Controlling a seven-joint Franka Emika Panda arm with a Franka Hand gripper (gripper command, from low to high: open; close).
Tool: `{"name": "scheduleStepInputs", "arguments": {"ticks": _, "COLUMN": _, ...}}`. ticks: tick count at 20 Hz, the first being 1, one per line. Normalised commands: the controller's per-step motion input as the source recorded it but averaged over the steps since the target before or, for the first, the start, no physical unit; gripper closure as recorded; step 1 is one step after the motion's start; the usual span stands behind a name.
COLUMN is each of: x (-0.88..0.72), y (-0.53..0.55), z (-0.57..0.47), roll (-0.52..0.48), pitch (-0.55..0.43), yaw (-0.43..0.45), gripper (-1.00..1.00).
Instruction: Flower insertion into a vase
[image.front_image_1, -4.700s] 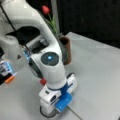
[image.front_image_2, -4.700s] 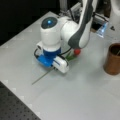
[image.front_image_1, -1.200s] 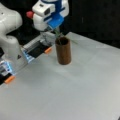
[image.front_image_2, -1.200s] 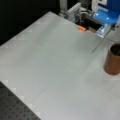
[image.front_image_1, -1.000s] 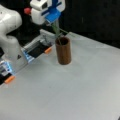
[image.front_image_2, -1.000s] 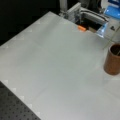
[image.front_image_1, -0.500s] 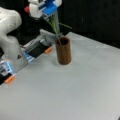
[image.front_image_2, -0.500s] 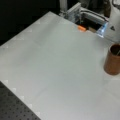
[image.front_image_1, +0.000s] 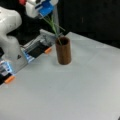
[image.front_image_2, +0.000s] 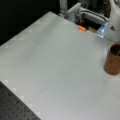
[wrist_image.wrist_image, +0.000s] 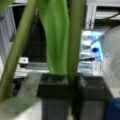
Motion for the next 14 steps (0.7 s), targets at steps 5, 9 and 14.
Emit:
{"name": "scheduleStepInputs", "arguments": {"ticks": 5, "x": 0.78, "y": 0.06, "z": 0.16, "roll": -0.203, "pitch": 0.893, "yaw": 0.004, "gripper": 1.0}}
{"name": "scheduleStepInputs", "arguments": {"ticks": 9, "x": 0.52, "y": 0.14, "z": -0.02, "roll": -0.256, "pitch": 0.59, "yaw": 0.064, "gripper": 1.0}}
{"name": "scheduleStepInputs", "arguments": {"ticks": 14, "x": 0.08, "y": 0.13, "z": 0.02, "roll": -0.272, "pitch": 0.29, "yaw": 0.106, "gripper": 1.0}}
